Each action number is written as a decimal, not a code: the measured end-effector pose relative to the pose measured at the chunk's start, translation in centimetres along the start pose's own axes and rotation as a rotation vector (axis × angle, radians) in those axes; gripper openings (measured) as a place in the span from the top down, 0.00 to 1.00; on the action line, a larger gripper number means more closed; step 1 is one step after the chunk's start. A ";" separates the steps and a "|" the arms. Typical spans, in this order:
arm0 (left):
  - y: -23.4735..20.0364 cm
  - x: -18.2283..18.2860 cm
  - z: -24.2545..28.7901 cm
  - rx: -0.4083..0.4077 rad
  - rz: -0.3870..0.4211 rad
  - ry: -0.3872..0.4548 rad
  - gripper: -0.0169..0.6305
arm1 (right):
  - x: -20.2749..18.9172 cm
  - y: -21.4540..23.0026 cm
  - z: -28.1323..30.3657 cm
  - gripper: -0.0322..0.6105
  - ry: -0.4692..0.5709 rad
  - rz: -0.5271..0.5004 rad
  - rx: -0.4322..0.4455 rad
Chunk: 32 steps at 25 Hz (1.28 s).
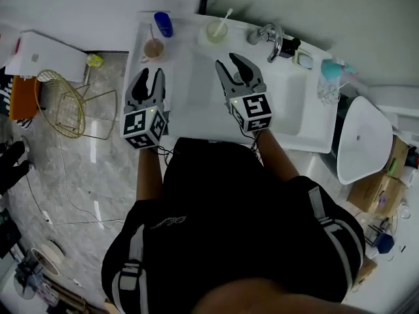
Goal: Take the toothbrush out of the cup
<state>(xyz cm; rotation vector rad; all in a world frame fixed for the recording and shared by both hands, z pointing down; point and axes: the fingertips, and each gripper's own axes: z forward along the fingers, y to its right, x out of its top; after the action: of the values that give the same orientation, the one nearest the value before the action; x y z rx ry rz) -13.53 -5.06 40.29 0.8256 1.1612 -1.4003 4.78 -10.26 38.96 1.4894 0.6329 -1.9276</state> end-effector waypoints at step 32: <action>-9.9 -10.5 15.5 0.028 0.041 -0.476 0.73 | -7.7 1.8 7.6 0.71 -0.267 0.086 -0.059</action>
<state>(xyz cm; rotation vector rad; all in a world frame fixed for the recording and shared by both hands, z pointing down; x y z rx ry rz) -19.57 -17.34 56.49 0.4912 0.7552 -1.4783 2.28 -15.42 48.35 1.1770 0.4925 -1.9782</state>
